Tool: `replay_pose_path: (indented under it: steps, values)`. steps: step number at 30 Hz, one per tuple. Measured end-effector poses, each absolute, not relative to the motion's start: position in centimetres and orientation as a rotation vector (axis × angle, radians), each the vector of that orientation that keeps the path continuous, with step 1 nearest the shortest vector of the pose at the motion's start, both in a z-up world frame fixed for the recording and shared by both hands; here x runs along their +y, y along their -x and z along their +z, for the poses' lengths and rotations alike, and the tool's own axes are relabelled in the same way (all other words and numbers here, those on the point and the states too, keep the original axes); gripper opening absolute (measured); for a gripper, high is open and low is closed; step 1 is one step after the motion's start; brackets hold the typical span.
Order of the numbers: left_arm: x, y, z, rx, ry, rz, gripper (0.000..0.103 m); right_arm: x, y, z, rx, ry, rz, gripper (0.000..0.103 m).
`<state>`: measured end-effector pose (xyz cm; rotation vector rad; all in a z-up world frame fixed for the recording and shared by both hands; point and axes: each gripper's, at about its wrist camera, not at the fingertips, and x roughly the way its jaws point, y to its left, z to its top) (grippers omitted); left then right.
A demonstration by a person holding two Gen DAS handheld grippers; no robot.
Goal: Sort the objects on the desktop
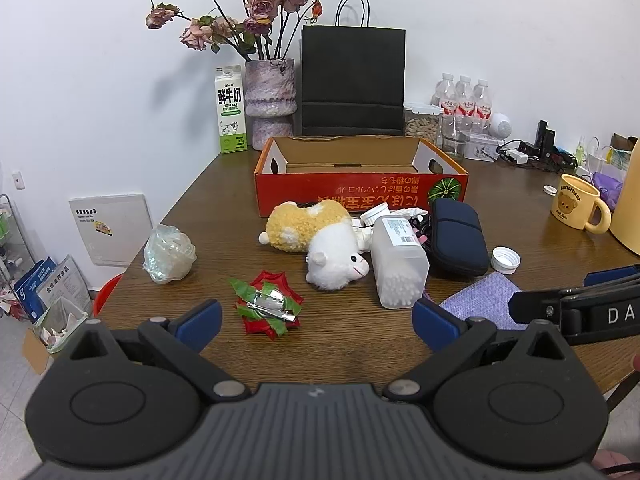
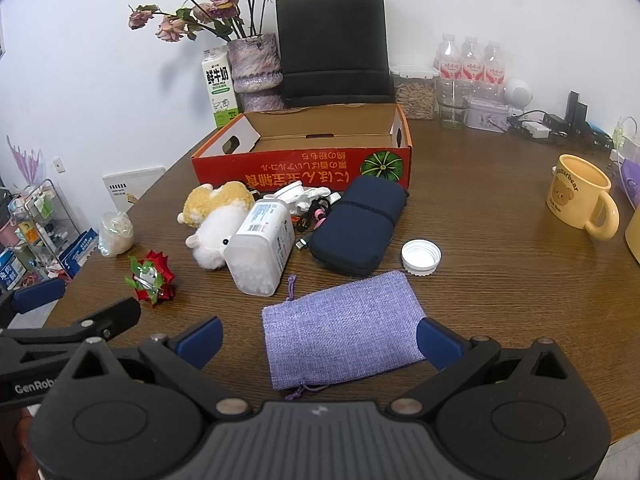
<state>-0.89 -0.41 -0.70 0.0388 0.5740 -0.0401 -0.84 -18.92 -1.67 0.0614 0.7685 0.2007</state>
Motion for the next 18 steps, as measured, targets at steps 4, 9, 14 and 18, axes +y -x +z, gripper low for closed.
replay_pose_path:
  steps: [4, 9, 14, 18]
  values:
    - [-0.42, 0.96, -0.68, 0.572, -0.04, -0.039, 0.103, -18.98, 0.84, -1.67, 0.768, -0.062, 0.199, 0.103]
    - [-0.53, 1.03, -0.71, 0.572, -0.04, -0.039, 0.103, -18.98, 0.89, -1.64, 0.77, -0.062, 0.197, 0.103]
    - [-0.54, 1.01, -0.73, 0.572, -0.039, -0.039, 0.103, -18.95, 0.92, -1.69, 0.769, -0.062, 0.197, 0.103]
    - [-0.56, 1.01, -0.73, 0.572, -0.04, -0.039, 0.103, -18.93, 0.94, -1.71, 0.77, -0.061, 0.198, 0.103]
